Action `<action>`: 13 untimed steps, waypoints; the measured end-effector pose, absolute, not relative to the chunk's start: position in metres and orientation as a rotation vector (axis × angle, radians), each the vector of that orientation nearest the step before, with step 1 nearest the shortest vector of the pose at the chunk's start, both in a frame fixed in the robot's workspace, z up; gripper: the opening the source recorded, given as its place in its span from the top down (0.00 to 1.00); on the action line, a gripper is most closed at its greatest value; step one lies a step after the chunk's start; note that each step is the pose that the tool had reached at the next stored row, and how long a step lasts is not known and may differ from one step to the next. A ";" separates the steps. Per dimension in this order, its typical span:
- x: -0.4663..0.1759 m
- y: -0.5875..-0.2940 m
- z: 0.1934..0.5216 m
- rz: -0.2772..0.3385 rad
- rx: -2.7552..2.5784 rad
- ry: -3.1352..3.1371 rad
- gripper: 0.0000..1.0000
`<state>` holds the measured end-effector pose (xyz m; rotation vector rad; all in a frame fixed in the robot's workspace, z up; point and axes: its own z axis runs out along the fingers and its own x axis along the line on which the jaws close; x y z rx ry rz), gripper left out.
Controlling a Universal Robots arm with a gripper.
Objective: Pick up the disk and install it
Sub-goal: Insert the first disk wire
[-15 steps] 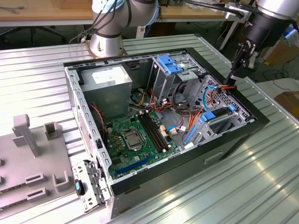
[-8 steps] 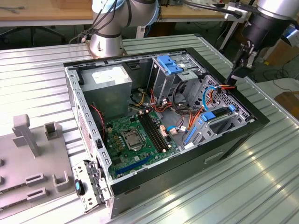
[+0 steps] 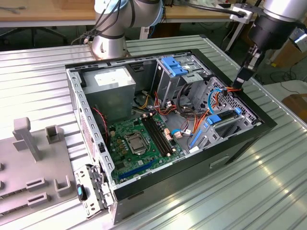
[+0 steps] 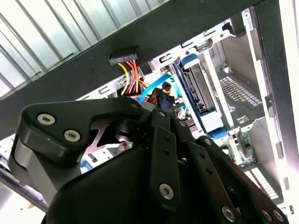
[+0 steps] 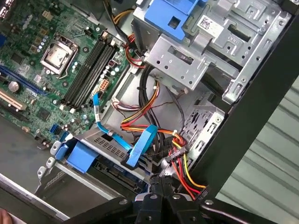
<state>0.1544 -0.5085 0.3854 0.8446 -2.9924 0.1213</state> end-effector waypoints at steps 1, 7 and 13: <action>0.154 -0.509 0.385 0.123 0.825 -2.998 0.89; 0.155 -0.508 0.386 0.134 0.742 -3.032 0.89; 0.156 -0.507 0.387 0.140 0.638 -3.066 0.89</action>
